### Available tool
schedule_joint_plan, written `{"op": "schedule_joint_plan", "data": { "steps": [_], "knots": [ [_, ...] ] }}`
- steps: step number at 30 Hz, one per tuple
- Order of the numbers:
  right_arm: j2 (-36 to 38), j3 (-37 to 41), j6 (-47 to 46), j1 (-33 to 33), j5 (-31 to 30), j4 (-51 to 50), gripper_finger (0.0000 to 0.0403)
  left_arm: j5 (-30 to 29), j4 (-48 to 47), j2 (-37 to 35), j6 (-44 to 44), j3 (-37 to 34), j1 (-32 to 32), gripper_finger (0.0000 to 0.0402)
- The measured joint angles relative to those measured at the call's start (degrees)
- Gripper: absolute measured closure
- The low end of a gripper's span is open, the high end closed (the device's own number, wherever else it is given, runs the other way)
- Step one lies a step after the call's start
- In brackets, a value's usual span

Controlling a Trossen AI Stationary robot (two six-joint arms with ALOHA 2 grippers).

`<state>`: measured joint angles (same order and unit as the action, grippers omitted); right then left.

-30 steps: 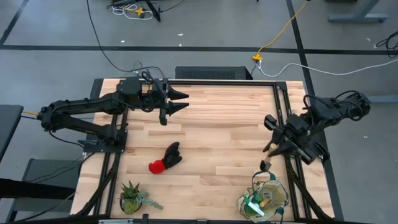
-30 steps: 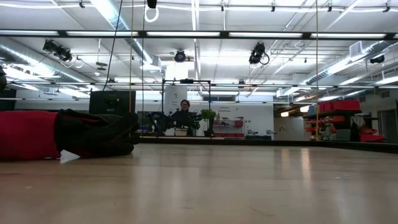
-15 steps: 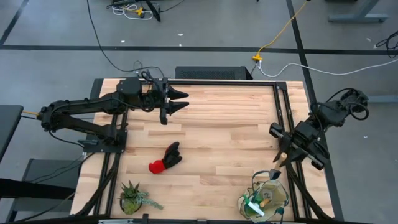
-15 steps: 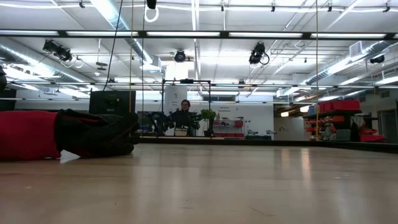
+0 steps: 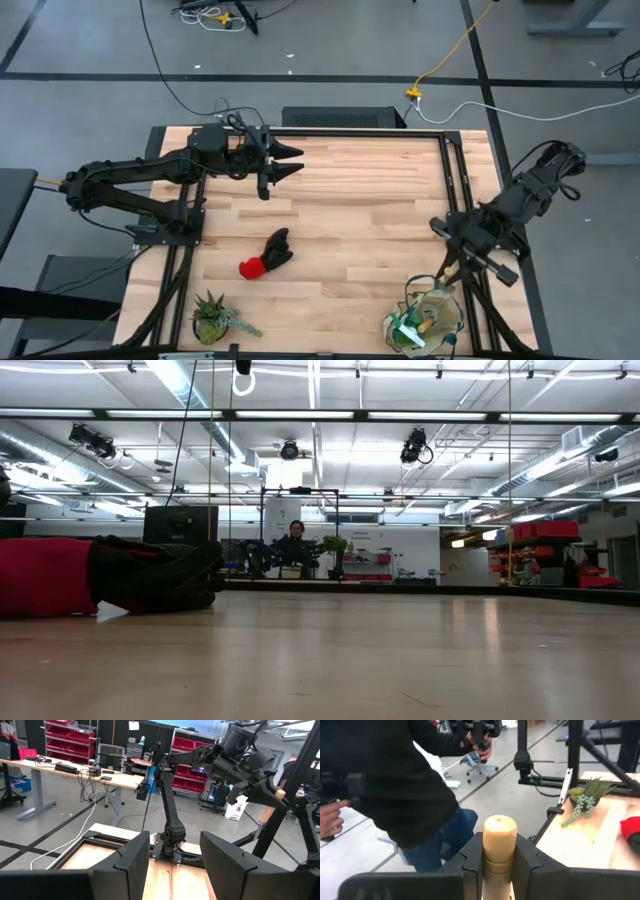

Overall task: Pick & Place Garden tools in Gardening bag
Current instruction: Put the brown hand trowel into the gardening bag

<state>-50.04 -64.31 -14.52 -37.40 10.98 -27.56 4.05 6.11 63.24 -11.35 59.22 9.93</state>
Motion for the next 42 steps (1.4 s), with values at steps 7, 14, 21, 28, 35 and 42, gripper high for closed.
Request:
{"op": "schedule_joint_plan", "data": {
  "steps": [7,14,21,28,35,42],
  "knots": [
    [-1.18,4.36,-1.96,-2.16,0.00,4.34,0.0346,0.00,-0.01,-0.01,0.00,0.00,0.00,0.0220],
    [-0.85,15.68,-8.01,-3.62,0.00,16.68,0.0346,-0.40,-0.01,0.00,0.07,0.00,0.00,0.0220],
    [-0.85,24.21,-8.68,-5.88,0.00,22.32,0.0346,-1.58,-0.04,0.00,0.17,0.00,0.02,0.0220],
    [-0.85,29.81,-7.40,-7.96,0.00,22.44,0.0345,-1.71,-0.13,0.00,0.29,0.00,0.02,0.0220],
    [-0.85,32.27,-5.92,-8.60,0.46,23.08,0.0342,-1.95,-0.20,0.00,0.63,0.00,0.01,0.0220],
    [-0.85,33.00,-5.36,-8.58,0.47,24.60,0.0340,-1.92,-0.24,0.00,0.48,0.00,0.02,0.0220]
  ]
}}
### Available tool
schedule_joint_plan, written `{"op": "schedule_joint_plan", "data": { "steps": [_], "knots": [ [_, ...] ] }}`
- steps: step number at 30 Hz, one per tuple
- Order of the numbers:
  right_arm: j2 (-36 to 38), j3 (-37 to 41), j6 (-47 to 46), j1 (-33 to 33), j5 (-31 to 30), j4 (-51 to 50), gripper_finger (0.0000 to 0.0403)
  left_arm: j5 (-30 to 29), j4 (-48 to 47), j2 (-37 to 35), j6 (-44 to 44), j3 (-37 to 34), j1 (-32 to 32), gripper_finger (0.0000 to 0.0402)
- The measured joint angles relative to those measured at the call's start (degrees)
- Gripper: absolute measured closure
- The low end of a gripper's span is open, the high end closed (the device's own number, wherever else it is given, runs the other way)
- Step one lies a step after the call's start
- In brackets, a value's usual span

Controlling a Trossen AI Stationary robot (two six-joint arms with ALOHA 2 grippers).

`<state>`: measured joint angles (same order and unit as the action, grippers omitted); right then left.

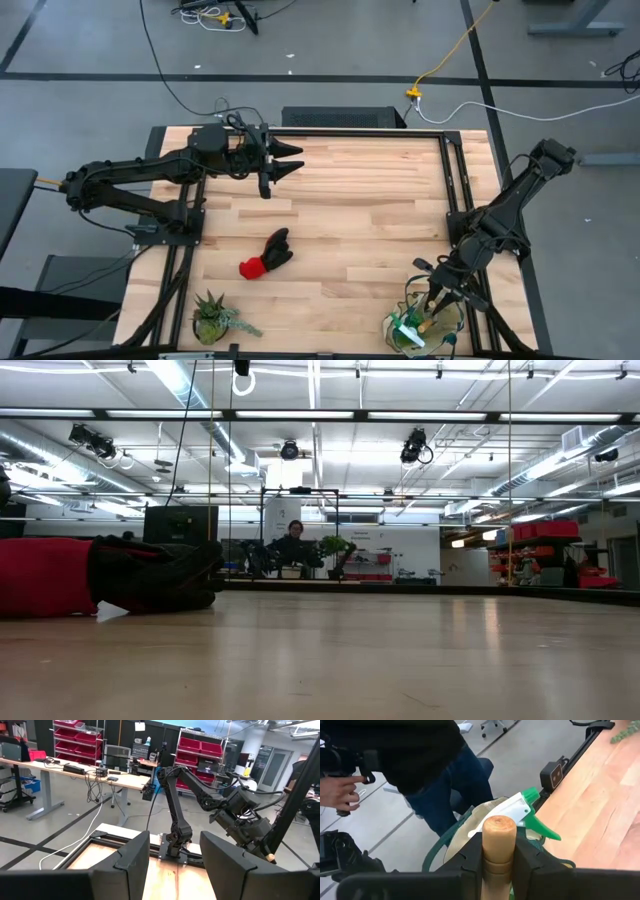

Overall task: Pick & Place Garden tools in Gardening bag
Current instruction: Put the brown hand trowel into the gardening bag

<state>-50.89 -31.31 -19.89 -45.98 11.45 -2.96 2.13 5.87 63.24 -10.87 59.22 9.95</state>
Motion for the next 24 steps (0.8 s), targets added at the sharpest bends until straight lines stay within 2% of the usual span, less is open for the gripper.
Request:
{"op": "schedule_joint_plan", "data": {
  "steps": [16,24],
  "knots": [
    [-0.02,0.00,-0.17,0.00,0.17,-0.17,0.0338,0.02,-0.28,0.00,0.11,0.00,0.00,0.0220],
    [-0.02,0.02,-0.14,0.00,0.21,-1.03,0.0309,0.02,-0.31,0.00,0.11,0.00,0.00,0.0220]
  ]
}}
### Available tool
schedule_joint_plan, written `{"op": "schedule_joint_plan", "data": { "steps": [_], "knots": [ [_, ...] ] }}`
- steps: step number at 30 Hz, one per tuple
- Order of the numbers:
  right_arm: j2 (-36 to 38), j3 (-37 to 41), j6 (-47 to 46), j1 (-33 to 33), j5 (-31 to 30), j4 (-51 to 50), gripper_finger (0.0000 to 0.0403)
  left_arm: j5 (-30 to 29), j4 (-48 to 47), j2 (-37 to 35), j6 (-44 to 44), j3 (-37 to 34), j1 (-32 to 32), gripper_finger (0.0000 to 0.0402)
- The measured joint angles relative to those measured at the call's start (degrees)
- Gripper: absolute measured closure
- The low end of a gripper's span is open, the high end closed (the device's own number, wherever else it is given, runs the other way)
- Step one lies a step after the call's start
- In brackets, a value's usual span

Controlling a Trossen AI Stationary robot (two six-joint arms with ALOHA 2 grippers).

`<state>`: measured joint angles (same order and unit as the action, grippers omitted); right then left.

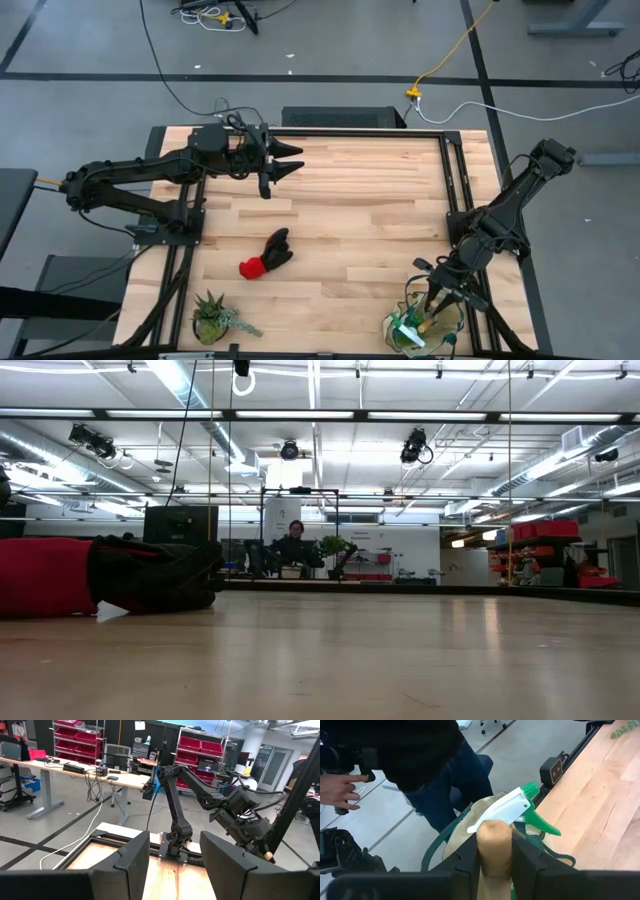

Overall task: Pick & Place Garden tools in Gardening bag
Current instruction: Put the brown hand trowel into the gardening bag, then put the black gloves into the gardening bag

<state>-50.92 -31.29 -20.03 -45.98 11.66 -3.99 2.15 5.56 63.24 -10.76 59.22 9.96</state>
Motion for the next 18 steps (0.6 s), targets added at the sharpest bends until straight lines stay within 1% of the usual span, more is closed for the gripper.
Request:
{"op": "schedule_joint_plan", "data": {
  "steps": [2,8,12,18],
  "knots": [
    [0.00,0.02,-0.09,0.02,0.82,-0.04,0.0302,0.00,-0.10,0.00,0.00,0.00,-0.02,0.0220],
    [0.00,0.02,-1.99,0.02,0.85,-1.00,0.0280,0.00,-0.26,0.00,0.00,0.00,0.00,0.0220],
    [0.00,0.02,-1.99,0.02,-1.50,-1.00,0.0252,0.00,-0.33,0.00,0.00,0.00,-0.02,0.0220],
    [0.00,0.02,-1.99,0.02,-1.69,-0.97,0.0205,0.00,-0.35,0.00,0.00,0.02,-0.02,0.0220]
  ]
}}
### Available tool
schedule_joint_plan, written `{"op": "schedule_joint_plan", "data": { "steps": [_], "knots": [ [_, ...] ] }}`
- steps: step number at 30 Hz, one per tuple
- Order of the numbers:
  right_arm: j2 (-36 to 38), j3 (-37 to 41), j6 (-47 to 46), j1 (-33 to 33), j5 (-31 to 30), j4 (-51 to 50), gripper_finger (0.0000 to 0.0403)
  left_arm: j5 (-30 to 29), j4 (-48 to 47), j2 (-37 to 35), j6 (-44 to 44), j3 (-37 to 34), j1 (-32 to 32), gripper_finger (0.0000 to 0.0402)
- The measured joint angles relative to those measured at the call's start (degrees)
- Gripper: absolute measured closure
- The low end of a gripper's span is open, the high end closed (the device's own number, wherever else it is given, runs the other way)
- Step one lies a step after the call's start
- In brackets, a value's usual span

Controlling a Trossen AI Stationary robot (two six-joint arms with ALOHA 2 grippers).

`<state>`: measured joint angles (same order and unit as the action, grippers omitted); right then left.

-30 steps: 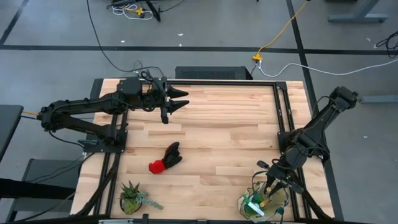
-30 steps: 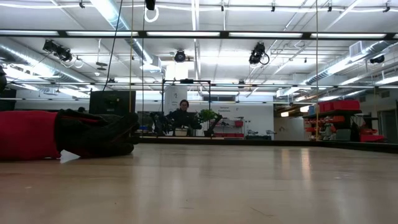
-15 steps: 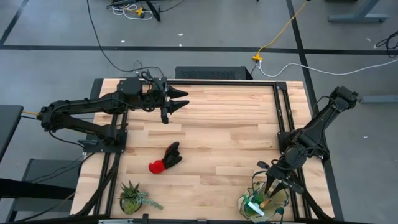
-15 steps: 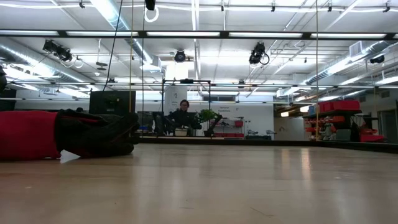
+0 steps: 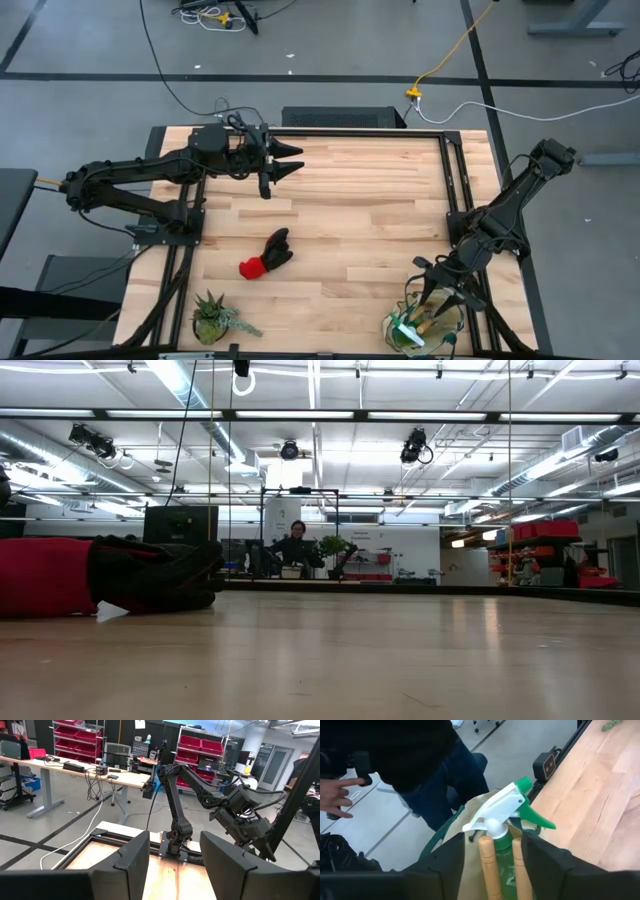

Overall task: Pick & Place Garden tools in Gardening bag
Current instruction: Put the black gloves into the gardening bag

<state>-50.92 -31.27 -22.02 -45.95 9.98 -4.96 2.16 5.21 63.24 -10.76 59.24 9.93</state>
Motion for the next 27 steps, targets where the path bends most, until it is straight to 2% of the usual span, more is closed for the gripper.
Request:
{"op": "schedule_joint_plan", "data": {
  "steps": [5,18,27],
  "knots": [
    [0.00,0.00,-0.03,0.10,-0.05,1.61,0.0187,0.01,0.00,0.00,0.00,-0.01,0.01,0.0220],
    [0.00,-1.86,-4.46,4.02,-0.52,3.01,0.0186,0.04,0.02,0.00,0.00,-0.01,-0.06,0.0220],
    [0.00,-9.10,-1.40,9.92,-0.57,-6.73,0.0185,1.53,0.06,0.00,-0.01,0.00,-0.04,0.0220]
  ]
}}
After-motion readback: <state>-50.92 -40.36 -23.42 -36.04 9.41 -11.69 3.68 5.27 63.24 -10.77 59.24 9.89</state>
